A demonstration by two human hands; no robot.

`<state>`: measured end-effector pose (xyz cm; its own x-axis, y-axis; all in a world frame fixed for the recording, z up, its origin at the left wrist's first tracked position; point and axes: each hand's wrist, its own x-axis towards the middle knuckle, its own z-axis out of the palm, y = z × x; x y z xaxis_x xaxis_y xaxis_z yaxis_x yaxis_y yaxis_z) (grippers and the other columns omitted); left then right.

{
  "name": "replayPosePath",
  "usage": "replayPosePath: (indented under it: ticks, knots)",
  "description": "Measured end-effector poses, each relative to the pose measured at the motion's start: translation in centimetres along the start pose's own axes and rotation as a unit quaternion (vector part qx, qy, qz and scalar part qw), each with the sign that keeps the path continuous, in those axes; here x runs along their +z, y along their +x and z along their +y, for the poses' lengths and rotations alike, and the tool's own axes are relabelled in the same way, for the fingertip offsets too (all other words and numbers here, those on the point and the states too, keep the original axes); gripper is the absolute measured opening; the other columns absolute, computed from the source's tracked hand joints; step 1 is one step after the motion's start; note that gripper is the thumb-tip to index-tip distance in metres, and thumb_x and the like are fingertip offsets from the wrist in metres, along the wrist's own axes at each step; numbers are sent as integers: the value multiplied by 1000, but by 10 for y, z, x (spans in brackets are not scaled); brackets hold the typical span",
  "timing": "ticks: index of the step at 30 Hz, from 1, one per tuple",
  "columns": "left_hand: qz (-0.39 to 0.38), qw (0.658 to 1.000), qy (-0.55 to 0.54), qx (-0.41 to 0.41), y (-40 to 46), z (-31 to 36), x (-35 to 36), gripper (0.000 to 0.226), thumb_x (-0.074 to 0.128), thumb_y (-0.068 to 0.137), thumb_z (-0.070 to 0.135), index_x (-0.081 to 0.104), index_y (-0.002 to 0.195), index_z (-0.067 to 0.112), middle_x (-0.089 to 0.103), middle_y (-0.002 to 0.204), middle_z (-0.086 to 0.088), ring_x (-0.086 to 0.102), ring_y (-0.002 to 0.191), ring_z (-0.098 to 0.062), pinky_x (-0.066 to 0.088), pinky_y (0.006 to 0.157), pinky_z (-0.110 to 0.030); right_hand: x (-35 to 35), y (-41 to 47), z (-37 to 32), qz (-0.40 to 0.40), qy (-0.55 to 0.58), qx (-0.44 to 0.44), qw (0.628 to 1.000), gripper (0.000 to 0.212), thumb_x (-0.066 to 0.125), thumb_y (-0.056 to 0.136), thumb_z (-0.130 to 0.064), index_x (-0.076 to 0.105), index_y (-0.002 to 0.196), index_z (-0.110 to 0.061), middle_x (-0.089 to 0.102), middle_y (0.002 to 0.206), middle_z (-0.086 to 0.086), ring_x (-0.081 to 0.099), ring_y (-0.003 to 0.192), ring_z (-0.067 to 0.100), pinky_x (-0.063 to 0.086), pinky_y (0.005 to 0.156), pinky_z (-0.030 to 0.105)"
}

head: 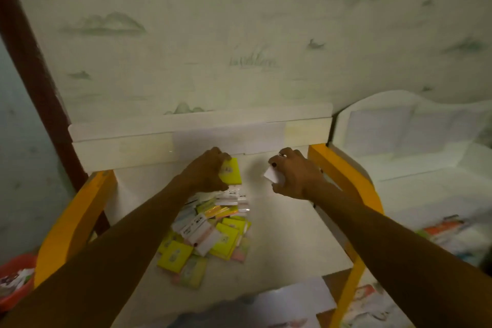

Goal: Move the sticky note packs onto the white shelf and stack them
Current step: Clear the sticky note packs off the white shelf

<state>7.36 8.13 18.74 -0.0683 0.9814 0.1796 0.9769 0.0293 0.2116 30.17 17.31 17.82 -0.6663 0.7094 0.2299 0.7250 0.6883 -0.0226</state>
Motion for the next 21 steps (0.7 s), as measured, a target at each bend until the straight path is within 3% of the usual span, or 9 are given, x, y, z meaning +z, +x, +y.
replayPosePath:
  ticks: [3,12,21]
  knots:
    - [-2,999,25,26,8,45,-5,80,82,68,29,43,137,13,42,131,-11,44,120,-28,41,99,-39,-22,-32,36,5,-13,10,1000,66,66,75,-49,46,135,-27,43,138,6,42,125,27,44,96,39]
    - [-12,995,37,86,10,209,17,77,79,72,34,42,138,18,44,126,-9,48,116,-26,41,94,-33,-68,-164,149,16,-24,80,996,67,69,76,-50,46,133,-26,44,137,4,44,121,24,46,85,38]
    - [-38,990,10,132,25,353,60,82,78,75,36,36,143,15,38,140,-11,39,129,-25,31,103,-30,-94,-258,268,-13,-35,122,992,64,70,73,-45,48,130,-26,45,132,3,46,117,25,47,87,39]
